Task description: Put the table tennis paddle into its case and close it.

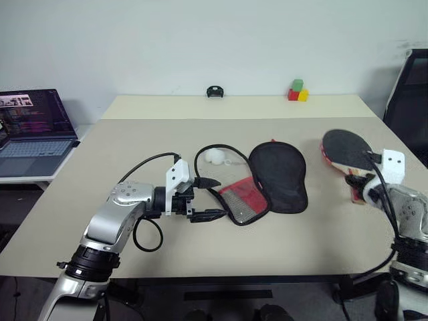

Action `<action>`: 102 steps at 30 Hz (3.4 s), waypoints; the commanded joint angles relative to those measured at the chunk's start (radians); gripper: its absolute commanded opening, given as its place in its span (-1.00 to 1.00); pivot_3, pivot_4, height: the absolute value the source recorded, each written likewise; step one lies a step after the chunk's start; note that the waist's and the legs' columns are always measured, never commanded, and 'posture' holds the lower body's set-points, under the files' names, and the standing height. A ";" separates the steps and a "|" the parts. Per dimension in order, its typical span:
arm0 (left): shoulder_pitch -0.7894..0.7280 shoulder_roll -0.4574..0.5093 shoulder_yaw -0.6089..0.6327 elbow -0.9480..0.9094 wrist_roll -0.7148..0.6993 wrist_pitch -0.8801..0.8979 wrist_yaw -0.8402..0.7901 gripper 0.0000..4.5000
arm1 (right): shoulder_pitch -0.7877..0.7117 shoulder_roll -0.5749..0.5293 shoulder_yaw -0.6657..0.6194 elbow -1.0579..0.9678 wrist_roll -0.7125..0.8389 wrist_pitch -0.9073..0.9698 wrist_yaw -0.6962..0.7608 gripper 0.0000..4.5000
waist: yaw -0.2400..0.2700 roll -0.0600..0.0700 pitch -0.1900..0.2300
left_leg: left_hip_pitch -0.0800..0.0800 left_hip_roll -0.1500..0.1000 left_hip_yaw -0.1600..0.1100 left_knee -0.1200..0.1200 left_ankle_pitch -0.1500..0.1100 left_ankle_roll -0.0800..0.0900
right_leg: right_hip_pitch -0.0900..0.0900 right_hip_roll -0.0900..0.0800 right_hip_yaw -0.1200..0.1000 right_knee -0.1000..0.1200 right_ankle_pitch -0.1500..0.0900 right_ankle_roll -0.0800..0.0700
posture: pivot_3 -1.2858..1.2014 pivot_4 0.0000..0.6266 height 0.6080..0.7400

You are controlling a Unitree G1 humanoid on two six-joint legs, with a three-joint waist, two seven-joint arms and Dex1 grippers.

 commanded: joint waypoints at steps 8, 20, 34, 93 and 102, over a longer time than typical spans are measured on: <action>-0.010 -0.004 0.012 -0.039 -0.018 0.002 0.005 1.00 | -0.044 0.314 0.098 -0.225 0.006 0.127 -0.143 -0.52 | 0.007 0.001 0.000 | -0.003 -0.001 -0.001 0.000 0.000 0.000 | -0.002 -0.001 -0.001 -0.001 0.000 0.000 | 0.03 -0.52 1.00; 0.010 -0.003 0.020 -0.063 -0.025 0.012 0.027 1.00 | 0.000 0.324 0.227 -0.027 -0.084 -0.090 -0.137 -0.52 | 0.004 0.001 0.000 | -0.016 -0.001 0.000 0.000 0.000 0.000 | -0.016 -0.001 0.000 0.000 0.000 0.000 | 0.03 -0.52 1.00; 0.021 0.002 0.022 -0.082 -0.033 0.021 0.038 1.00 | 0.011 0.321 0.282 0.034 -0.110 -0.159 -0.127 -0.52 | 0.004 0.001 0.000 | -0.015 -0.001 0.000 0.001 0.000 0.000 | -0.016 0.000 0.000 0.001 0.000 0.000 | 0.03 -0.52 1.00; -0.346 -0.292 0.059 0.822 0.319 -0.247 0.506 1.00 | 0.021 -0.301 0.225 -0.326 0.426 -0.066 0.531 1.00 | 0.013 -0.003 0.002 | -0.017 -0.002 -0.001 0.002 0.000 0.000 | -0.015 -0.002 -0.002 0.000 0.000 0.000 | 0.03 -0.52 1.00; -0.364 -0.424 0.024 0.553 0.231 -0.127 0.383 1.00 | 0.037 -0.336 0.187 -0.323 0.431 -0.079 0.522 1.00 | 0.015 -0.003 0.002 | -0.017 -0.002 -0.001 0.002 0.000 0.000 | -0.015 -0.002 -0.002 0.000 0.000 0.000 | 0.03 -0.52 1.00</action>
